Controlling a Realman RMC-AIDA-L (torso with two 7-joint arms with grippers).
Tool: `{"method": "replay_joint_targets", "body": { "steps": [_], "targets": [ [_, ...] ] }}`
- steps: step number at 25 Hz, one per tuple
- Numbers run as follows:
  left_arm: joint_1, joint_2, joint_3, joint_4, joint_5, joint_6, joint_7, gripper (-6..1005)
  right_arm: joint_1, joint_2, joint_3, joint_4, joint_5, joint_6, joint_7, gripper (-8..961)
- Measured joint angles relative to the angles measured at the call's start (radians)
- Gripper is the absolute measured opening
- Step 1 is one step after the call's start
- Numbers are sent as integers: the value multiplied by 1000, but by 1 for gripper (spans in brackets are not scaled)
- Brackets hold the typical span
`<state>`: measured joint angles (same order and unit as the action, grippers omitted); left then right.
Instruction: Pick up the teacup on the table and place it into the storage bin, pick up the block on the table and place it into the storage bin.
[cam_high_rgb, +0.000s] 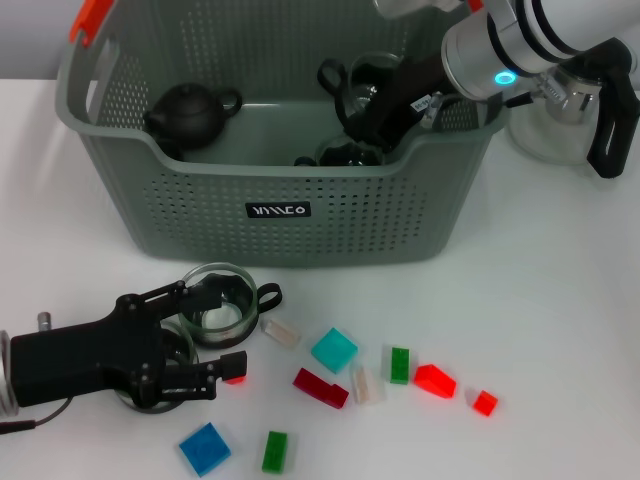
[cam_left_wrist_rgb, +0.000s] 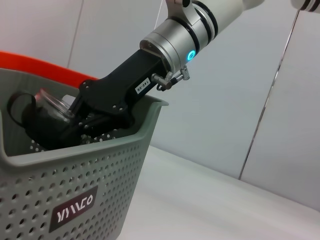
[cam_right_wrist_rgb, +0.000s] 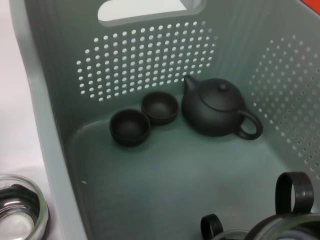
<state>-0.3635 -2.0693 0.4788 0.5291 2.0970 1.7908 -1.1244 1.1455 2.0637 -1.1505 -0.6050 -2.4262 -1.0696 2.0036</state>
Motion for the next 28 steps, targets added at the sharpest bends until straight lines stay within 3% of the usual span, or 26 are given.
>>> {"method": "replay_joint_targets", "body": {
  "steps": [12,22,28],
  "targets": [
    [4,0,0,0,0,-1,0,933,0,3,-2,-6,-1,-4,0,249],
    [5,-2,-2,0,0,-1,0,933,-6,3,2,-48,-1,-24,0,411],
    [6,-2,-3,2,0,1,0,933,-41,3,9,-166,3,-72,22,513]
  ]
}}
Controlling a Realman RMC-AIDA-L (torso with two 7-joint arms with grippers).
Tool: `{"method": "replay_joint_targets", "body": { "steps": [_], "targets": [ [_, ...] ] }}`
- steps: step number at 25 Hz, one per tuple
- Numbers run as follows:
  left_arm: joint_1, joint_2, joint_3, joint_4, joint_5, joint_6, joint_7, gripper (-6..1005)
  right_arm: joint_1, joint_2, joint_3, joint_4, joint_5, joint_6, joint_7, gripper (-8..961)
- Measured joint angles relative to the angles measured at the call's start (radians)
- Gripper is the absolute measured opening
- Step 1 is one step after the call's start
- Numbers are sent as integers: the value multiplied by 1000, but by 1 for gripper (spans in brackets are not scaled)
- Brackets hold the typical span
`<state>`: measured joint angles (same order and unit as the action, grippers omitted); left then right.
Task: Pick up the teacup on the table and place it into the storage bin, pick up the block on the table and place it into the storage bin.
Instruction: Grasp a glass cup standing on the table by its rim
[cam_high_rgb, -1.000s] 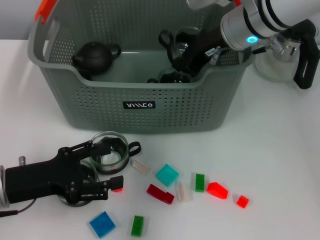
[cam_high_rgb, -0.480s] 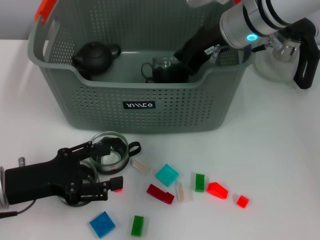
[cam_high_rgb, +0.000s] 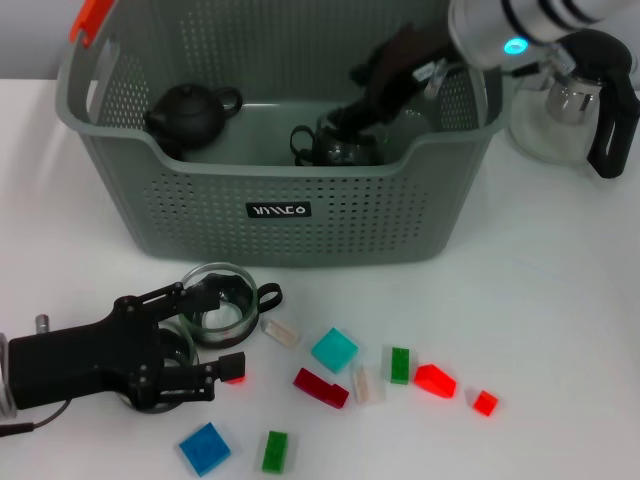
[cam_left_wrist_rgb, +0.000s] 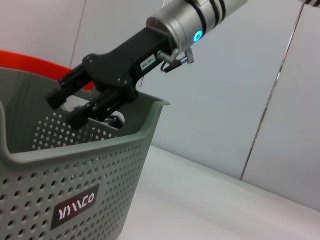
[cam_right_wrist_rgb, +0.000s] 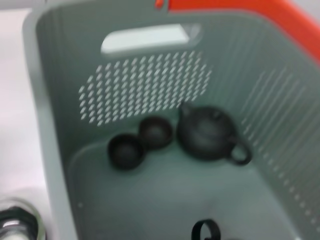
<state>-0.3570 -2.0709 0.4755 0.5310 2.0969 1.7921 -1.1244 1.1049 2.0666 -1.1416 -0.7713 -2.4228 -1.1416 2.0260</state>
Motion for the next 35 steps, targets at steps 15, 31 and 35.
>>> {"method": "replay_joint_targets", "body": {
  "steps": [15,31,35],
  "targets": [
    [7,5,0,7,0,2,0,933,-247,19,5,-541,289,-293,16,821],
    [21,23,-2,184,99,43,-39,932,-476,32,-76,-488,594,-553,-193,818],
    [35,25,-6,287,115,41,-124,932,-482,32,-72,-449,596,-544,-190,817]
  ]
}}
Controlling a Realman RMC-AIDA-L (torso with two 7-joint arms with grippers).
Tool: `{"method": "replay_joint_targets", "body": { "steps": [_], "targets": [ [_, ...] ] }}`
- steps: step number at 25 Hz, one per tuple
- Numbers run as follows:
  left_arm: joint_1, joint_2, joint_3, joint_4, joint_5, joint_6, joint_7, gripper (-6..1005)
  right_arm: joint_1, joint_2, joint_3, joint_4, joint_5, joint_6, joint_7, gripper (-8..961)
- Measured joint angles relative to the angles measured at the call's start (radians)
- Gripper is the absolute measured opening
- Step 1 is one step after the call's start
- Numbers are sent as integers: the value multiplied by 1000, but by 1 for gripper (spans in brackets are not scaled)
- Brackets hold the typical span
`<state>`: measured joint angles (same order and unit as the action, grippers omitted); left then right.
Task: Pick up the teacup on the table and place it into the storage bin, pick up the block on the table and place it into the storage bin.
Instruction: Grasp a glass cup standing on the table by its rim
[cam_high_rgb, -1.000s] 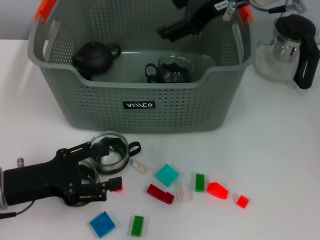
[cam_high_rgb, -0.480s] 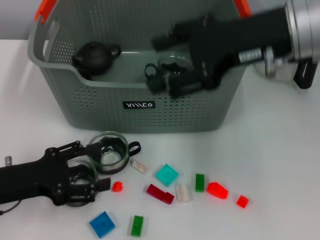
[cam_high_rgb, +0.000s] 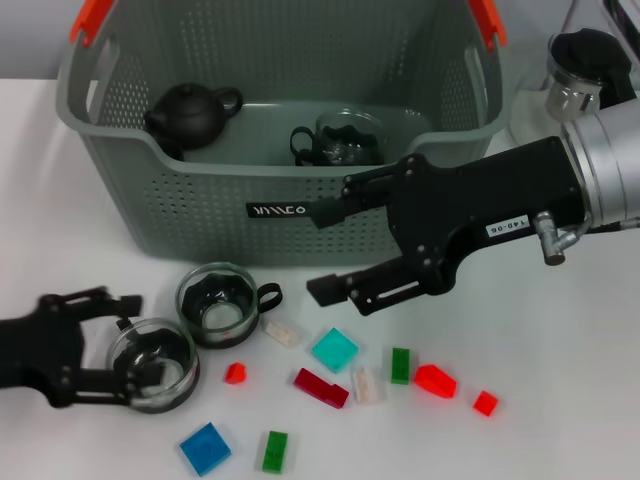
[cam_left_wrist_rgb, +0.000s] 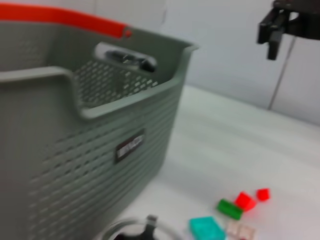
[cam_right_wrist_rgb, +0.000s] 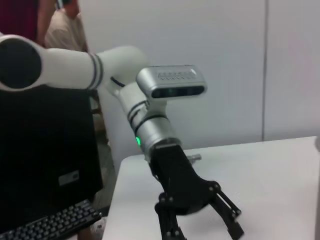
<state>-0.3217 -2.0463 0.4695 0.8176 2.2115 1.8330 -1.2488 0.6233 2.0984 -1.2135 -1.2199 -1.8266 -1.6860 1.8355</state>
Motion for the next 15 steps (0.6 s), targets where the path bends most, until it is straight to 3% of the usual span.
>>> {"method": "replay_joint_targets", "body": {
  "steps": [8,15],
  "targets": [
    [6,-2,-27,212,83,64,-309,932,13,-6,7,24,-5,38,-16,816],
    [-39,-8,-10,238,201,111,-549,933,40,-10,10,57,-16,56,-54,816]
  ]
}}
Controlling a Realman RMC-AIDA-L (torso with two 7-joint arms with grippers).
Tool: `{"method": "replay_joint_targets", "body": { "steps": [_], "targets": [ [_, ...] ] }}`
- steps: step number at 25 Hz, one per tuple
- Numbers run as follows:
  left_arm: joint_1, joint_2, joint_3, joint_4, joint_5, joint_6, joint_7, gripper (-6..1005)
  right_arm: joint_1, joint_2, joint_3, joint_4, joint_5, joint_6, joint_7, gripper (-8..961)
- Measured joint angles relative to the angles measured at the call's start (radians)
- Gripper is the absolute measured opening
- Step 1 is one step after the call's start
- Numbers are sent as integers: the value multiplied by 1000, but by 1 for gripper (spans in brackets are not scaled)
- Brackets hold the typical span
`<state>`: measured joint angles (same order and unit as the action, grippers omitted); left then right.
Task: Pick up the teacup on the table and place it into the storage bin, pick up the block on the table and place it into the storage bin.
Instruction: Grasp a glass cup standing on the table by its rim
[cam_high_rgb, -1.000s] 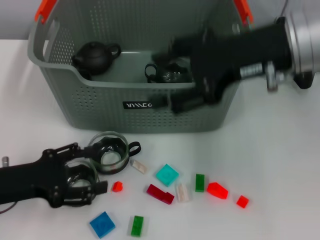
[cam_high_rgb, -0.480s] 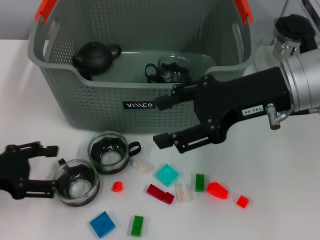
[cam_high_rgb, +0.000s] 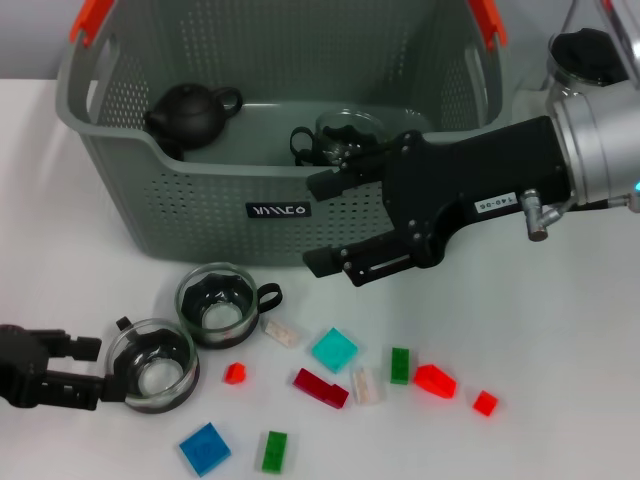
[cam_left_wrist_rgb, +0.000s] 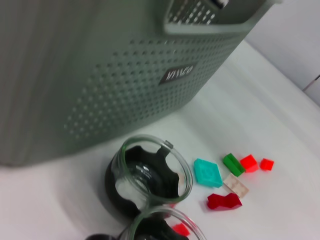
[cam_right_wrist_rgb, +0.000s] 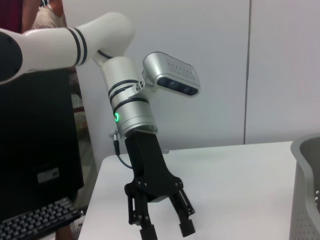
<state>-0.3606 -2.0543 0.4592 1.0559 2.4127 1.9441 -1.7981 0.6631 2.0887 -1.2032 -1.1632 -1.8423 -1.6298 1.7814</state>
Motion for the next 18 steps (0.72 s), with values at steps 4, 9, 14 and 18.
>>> {"method": "replay_joint_targets", "body": {
  "steps": [4,9,14,18],
  "targets": [
    [-17,-2,0,-5,19,4,-35,933,29,2,2,18,-33,2,-2,815],
    [-31,8,0,-6,35,-12,-82,933,45,8,-1,20,-55,16,4,815],
    [-65,28,0,15,100,-4,-185,933,54,7,-1,22,-56,36,9,815],
    [-103,34,2,53,166,7,-303,932,67,6,3,39,-56,48,12,815]
  ]
}}
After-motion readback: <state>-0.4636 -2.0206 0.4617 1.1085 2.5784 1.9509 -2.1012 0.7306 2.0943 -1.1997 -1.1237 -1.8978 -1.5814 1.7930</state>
